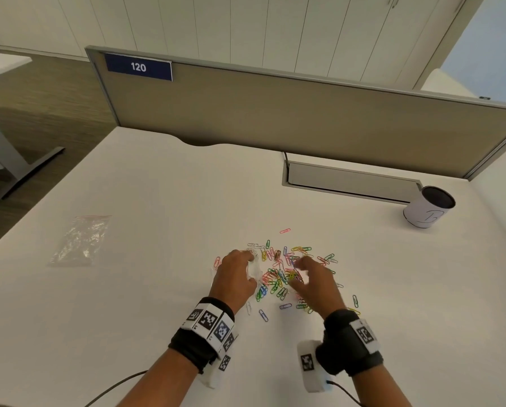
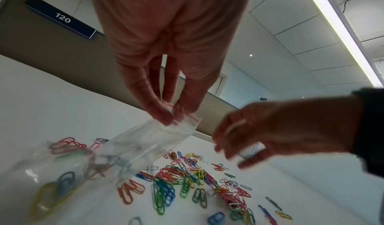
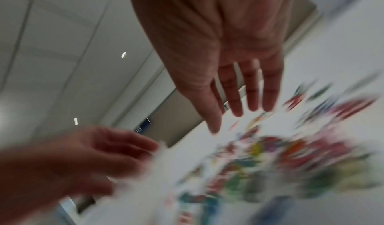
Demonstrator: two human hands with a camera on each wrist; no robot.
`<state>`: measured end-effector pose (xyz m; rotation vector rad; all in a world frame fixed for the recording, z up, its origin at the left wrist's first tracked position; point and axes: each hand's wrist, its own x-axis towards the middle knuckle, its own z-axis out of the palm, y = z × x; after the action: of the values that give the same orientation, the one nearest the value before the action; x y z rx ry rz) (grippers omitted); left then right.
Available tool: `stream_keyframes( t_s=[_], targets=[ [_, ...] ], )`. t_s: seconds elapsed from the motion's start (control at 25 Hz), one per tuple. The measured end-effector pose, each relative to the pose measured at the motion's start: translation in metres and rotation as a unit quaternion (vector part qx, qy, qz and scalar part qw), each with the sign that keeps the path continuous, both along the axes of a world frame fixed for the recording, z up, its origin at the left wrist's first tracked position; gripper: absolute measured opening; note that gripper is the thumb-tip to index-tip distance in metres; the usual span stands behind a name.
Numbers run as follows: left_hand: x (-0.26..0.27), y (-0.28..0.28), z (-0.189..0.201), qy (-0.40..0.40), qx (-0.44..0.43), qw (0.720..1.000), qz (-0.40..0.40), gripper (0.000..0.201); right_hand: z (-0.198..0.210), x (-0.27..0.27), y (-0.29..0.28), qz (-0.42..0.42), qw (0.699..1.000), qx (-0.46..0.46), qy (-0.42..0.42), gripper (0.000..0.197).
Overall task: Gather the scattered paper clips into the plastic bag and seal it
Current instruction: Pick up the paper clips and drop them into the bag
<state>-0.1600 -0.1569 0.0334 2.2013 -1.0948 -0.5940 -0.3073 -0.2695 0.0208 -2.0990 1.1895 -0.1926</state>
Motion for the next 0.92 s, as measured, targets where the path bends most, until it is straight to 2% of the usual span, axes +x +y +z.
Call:
stream_keyframes(
  t_s=[0.08, 0.16, 0.28, 0.52, 0.72, 0.84, 0.92],
  targets=[
    [-0.001, 0.0, -0.002, 0.002, -0.005, 1.0, -0.003, 0.045, -0.017, -0.02, 0.001, 0.01, 0.986, 0.007, 0.164, 0.065],
    [-0.003, -0.001, -0.003, 0.005, -0.006, 1.0, -0.007, 0.044, -0.03, -0.025, 0.005, 0.011, 0.981, 0.015, 0.195, 0.076],
    [-0.005, -0.001, -0.002, 0.008, -0.004, 1.0, -0.012, 0.043, -0.045, -0.016, 0.007, 0.03, 0.986, -0.033, 0.163, 0.068],
    [-0.001, -0.001, -0.001, 0.01, -0.007, 1.0, -0.004, 0.043, -0.064, -0.016, 0.0, 0.016, 0.991, -0.112, 0.076, 0.011],
    [-0.001, 0.001, -0.002, 0.013, -0.011, 1.0, -0.004, 0.042, -0.057, -0.019, -0.009, 0.021, 0.989, -0.129, 0.075, 0.013],
    [-0.001, 0.001, -0.001, 0.011, -0.014, 1.0, -0.004, 0.042, -0.044, -0.024, -0.015, -0.079, 0.995, -0.051, -0.03, 0.009],
    [-0.002, 0.001, -0.001, 0.009, -0.013, 1.0, -0.005, 0.042, -0.033, -0.028, -0.014, -0.15, 0.976, 0.056, -0.146, 0.01]
  ],
)
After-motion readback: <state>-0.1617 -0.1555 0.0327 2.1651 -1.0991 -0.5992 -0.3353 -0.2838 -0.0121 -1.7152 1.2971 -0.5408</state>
